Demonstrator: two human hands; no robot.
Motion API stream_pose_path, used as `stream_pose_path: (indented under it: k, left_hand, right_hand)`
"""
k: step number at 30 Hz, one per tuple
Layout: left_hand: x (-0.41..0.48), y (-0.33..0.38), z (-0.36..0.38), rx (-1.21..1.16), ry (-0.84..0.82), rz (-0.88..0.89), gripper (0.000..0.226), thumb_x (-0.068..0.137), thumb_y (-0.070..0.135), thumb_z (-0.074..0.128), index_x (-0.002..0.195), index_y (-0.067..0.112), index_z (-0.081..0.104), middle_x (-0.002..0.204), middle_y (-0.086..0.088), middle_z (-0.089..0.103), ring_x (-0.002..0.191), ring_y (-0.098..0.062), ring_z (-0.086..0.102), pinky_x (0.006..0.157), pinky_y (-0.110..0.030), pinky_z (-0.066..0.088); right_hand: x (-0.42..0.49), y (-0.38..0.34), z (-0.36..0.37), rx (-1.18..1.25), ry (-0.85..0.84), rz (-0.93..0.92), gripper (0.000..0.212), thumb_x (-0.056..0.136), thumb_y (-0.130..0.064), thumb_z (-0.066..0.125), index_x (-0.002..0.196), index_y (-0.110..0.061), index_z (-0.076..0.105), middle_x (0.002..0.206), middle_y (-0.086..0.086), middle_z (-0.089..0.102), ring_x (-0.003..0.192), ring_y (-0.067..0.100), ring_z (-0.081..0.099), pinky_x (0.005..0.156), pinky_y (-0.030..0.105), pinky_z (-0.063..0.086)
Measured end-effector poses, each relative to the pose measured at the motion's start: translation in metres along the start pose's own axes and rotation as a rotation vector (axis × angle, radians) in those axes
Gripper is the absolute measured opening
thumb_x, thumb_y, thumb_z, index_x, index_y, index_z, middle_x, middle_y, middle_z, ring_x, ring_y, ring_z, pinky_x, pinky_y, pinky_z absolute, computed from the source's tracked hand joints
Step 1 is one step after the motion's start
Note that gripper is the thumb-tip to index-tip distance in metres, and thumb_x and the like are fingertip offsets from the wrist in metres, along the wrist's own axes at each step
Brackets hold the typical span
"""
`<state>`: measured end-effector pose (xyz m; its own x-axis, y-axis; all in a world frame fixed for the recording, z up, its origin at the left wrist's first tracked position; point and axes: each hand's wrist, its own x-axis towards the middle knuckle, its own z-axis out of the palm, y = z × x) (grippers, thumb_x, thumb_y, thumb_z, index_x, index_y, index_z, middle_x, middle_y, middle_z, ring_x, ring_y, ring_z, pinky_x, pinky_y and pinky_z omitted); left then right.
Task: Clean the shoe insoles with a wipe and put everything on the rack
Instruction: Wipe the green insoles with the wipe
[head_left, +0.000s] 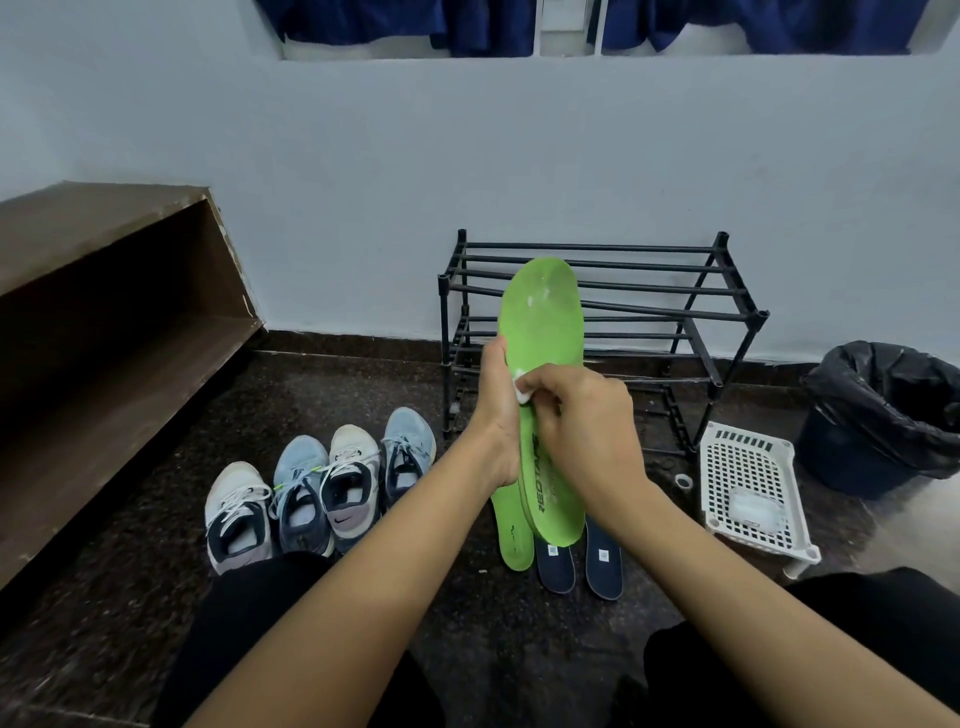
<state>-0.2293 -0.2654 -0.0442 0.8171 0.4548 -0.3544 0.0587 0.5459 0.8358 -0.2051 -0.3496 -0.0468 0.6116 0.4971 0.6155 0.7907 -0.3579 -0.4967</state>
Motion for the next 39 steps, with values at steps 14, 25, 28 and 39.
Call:
stream_pose_path:
  k: [14, 25, 28, 39]
  left_hand:
    - [-0.009, -0.006, 0.012, -0.028, -0.073, -0.028, 0.063, 0.095, 0.059, 0.026, 0.070, 0.017, 0.066, 0.064, -0.004, 0.064, 0.059, -0.020, 0.060, 0.059, -0.027, 0.045]
    - [-0.007, 0.006, 0.007, -0.028, -0.007, 0.019, 0.061, 0.092, 0.062, 0.029, 0.068, 0.016, 0.062, 0.060, -0.001, 0.060, 0.052, -0.017, 0.056, 0.054, -0.025, 0.042]
    - [-0.009, 0.001, 0.011, -0.010, -0.049, 0.016, 0.060, 0.094, 0.060, 0.027, 0.070, 0.016, 0.062, 0.058, -0.002, 0.060, 0.050, -0.017, 0.058, 0.054, -0.023, 0.043]
    - [-0.010, 0.012, 0.004, 0.000, -0.051, 0.019, 0.062, 0.092, 0.060, 0.029, 0.065, 0.016, 0.063, 0.061, -0.002, 0.058, 0.053, -0.018, 0.055, 0.054, -0.023, 0.042]
  right_hand:
    - [0.010, 0.018, -0.006, -0.132, -0.070, -0.013, 0.024, 0.076, -0.004, 0.049, 0.084, -0.014, 0.069, 0.084, 0.010, 0.068, 0.078, 0.032, 0.062, 0.068, 0.038, 0.050]
    - [-0.002, 0.012, -0.004, -0.146, -0.058, -0.144, 0.019, 0.065, -0.004, 0.051, 0.073, -0.013, 0.066, 0.066, 0.004, 0.065, 0.065, 0.029, 0.061, 0.050, 0.033, 0.048]
    - [0.006, 0.019, -0.007, -0.188, -0.050, -0.100, 0.016, 0.069, 0.001, 0.059, 0.076, -0.012, 0.066, 0.071, 0.007, 0.065, 0.067, 0.030, 0.061, 0.055, 0.031, 0.045]
    - [-0.002, 0.010, -0.006, -0.200, -0.040, -0.175, 0.013, 0.064, -0.001, 0.060, 0.072, -0.009, 0.064, 0.063, 0.005, 0.063, 0.062, 0.029, 0.060, 0.047, 0.031, 0.045]
